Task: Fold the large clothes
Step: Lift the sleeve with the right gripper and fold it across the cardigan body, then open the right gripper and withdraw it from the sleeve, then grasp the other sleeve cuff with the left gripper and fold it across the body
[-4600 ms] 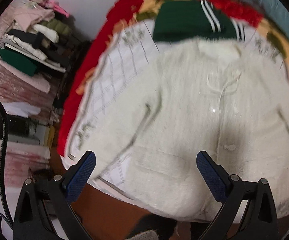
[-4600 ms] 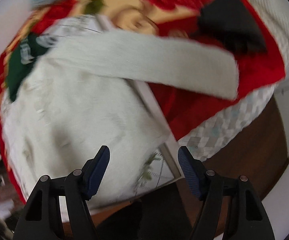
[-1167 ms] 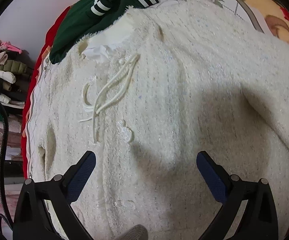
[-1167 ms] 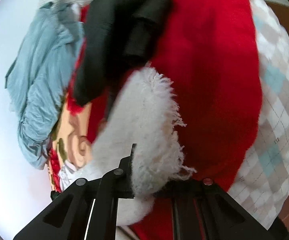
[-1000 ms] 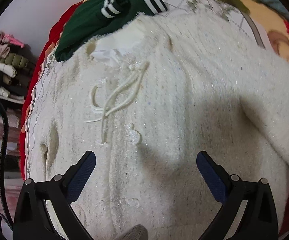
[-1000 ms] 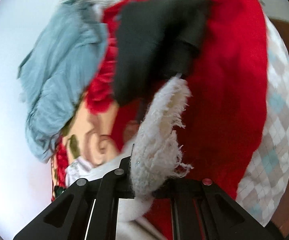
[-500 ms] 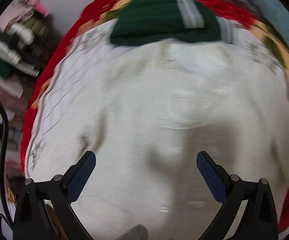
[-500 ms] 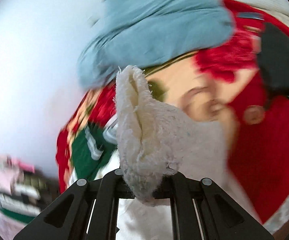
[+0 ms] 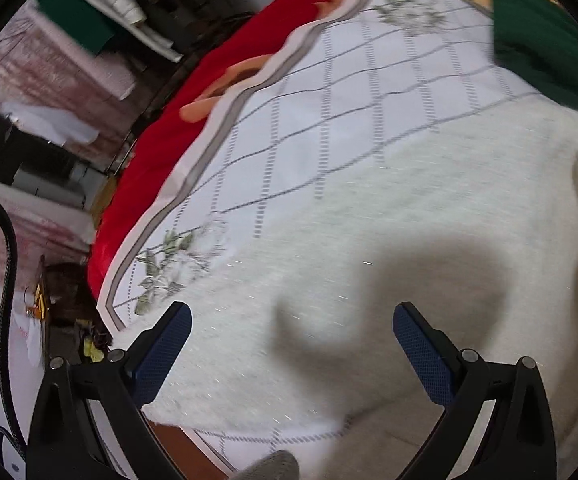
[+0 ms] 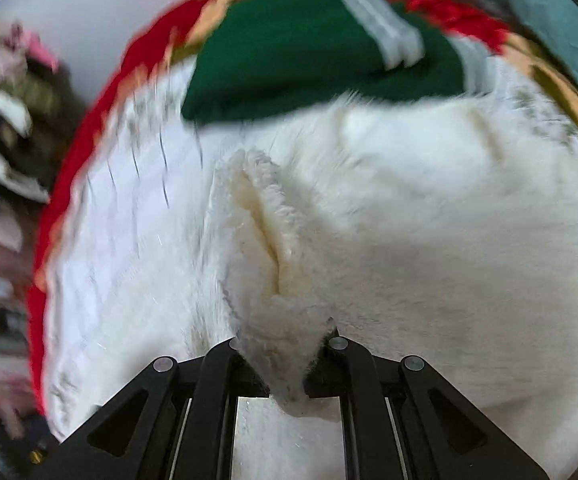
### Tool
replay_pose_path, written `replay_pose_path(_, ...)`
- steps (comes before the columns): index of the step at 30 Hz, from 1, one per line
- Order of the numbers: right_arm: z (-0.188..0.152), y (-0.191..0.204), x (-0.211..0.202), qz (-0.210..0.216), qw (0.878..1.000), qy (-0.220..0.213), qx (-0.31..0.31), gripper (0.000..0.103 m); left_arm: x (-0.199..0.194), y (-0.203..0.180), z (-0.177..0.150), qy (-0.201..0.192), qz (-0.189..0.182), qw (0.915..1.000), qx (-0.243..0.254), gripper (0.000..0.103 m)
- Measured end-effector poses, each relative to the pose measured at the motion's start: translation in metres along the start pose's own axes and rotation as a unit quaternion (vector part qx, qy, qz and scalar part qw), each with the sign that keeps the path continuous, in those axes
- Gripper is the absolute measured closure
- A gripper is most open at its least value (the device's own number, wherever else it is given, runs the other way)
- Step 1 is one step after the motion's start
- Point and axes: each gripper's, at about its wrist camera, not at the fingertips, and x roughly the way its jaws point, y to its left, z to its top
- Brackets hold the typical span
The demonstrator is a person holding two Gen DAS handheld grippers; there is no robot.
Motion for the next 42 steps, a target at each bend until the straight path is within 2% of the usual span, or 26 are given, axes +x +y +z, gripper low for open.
replay_pose_path(2, 0.001, 0.003, 0.023, 0.003, 1.000, 0.023, 0.003, 0.088, 0.006, 0.004, -0.001, 0.005, 0.000, 1.0000, -0.007, 0.000)
replay_pose_path(3, 0.000, 0.005, 0.031, 0.010, 0.999, 0.035, 0.001, 0.081, 0.009, 0.007, -0.002, 0.008, -0.002, 0.9999, -0.011, 0.000)
replay_pose_path(4, 0.001, 0.009, 0.034, 0.020, 0.999, 0.046, 0.000, 0.071, 0.010, 0.010, -0.003, 0.011, -0.003, 0.9998, -0.014, 0.000)
replay_pose_path(6, 0.004, 0.010, 0.022, 0.052, 0.998, 0.039, 0.002, 0.063, 0.010, 0.018, -0.010, 0.014, -0.009, 0.9997, -0.018, 0.000)
replay_pose_path(8, 0.002, 0.002, -0.007, 0.072, 0.997, 0.013, 0.004, 0.063, 0.012, 0.033, -0.023, 0.029, -0.009, 0.9993, -0.022, 0.000)
replay_pose_path(11, -0.005, -0.015, -0.052, 0.065, 0.998, -0.023, 0.004, 0.062, 0.016, 0.065, -0.050, 0.073, -0.025, 0.9955, -0.054, 0.000)
replay_pose_path(13, -0.014, -0.027, -0.070, 0.059, 0.998, -0.029, 0.015, 0.062, 0.021, 0.089, -0.070, 0.111, -0.045, 0.9889, -0.088, 0.000)
replay_pose_path(16, -0.040, -0.049, -0.078, 0.059, 0.997, 0.003, 0.053, 0.062, 0.027, 0.124, -0.102, 0.156, -0.073, 0.9736, -0.150, 0.000)
replay_pose_path(17, -0.040, -0.056, -0.079, 0.058, 0.996, 0.014, 0.061, 0.062, 0.030, 0.133, -0.111, 0.168, -0.084, 0.9668, -0.173, 0.000)
replay_pose_path(18, -0.050, -0.059, -0.075, 0.060, 0.995, 0.029, 0.069, 0.062, 0.035, 0.145, -0.122, 0.180, -0.101, 0.9563, -0.207, 0.001)
replay_pose_path(21, -0.064, -0.057, -0.064, 0.062, 0.994, 0.062, 0.069, 0.062, 0.050, 0.167, -0.138, 0.188, -0.126, 0.9326, -0.281, 0.001)
replay_pose_path(23, -0.076, -0.052, -0.057, 0.059, 0.993, 0.077, 0.061, 0.062, 0.067, 0.182, -0.145, 0.186, -0.150, 0.9087, -0.343, 0.001)
replay_pose_path(24, -0.079, -0.050, -0.055, 0.055, 0.994, 0.078, 0.059, 0.062, 0.081, 0.190, -0.148, 0.178, -0.176, 0.8909, -0.379, 0.001)
replay_pose_path(25, -0.083, -0.047, -0.054, 0.051, 0.994, 0.076, 0.055, 0.062, 0.091, 0.193, -0.150, 0.178, -0.185, 0.8806, -0.398, 0.003)
replay_pose_path(27, -0.089, -0.040, -0.050, 0.043, 0.995, 0.076, 0.041, 0.062, 0.115, 0.199, -0.155, 0.182, -0.204, 0.8539, -0.443, 0.017)
replay_pose_path(28, -0.090, -0.037, -0.047, 0.039, 0.996, 0.077, 0.037, 0.062, 0.126, 0.202, -0.157, 0.178, -0.218, 0.8394, -0.465, 0.035)
replay_pose_path(29, -0.092, -0.033, -0.043, 0.041, 0.995, 0.080, 0.035, 0.062, 0.129, 0.205, -0.156, 0.169, -0.229, 0.8296, -0.480, 0.047)
replay_pose_path(30, -0.093, -0.028, -0.040, 0.039, 0.995, 0.082, 0.034, 0.062, 0.125, 0.210, -0.151, 0.153, -0.224, 0.8272, -0.492, 0.054)
replay_pose_path(31, -0.094, -0.025, -0.041, 0.037, 0.995, 0.083, 0.034, 0.062, 0.118, 0.213, -0.143, 0.140, -0.216, 0.8334, -0.489, 0.072)
replay_pose_path(32, -0.095, -0.021, -0.040, 0.037, 0.995, 0.083, 0.032, 0.062, 0.106, 0.216, -0.130, 0.117, -0.209, 0.8457, -0.477, 0.085)
replay_pose_path(34, -0.096, -0.011, -0.041, 0.033, 0.996, 0.078, 0.024, 0.062, 0.083, 0.224, -0.105, 0.063, -0.203, 0.8659, -0.453, 0.087)
replay_pose_path(36, -0.096, -0.001, -0.041, 0.034, 0.997, 0.074, 0.015, 0.062, 0.065, 0.236, -0.075, 0.001, -0.218, 0.8737, -0.435, 0.088)
replay_pose_path(38, -0.095, 0.007, -0.039, 0.035, 0.996, 0.077, 0.012, 0.062, 0.065, 0.241, -0.059, -0.024, -0.230, 0.8731, -0.429, 0.088)
replay_pose_path(40, -0.095, 0.015, -0.034, 0.038, 0.996, 0.082, 0.011, 0.062, 0.086, 0.247, -0.047, -0.023, -0.257, 0.8622, -0.436, 0.087)
replay_pose_path(42, -0.094, 0.021, -0.029, 0.037, 0.995, 0.087, 0.009, 0.062, 0.109, 0.249, -0.047, -0.003, -0.282, 0.8509, -0.443, 0.085)
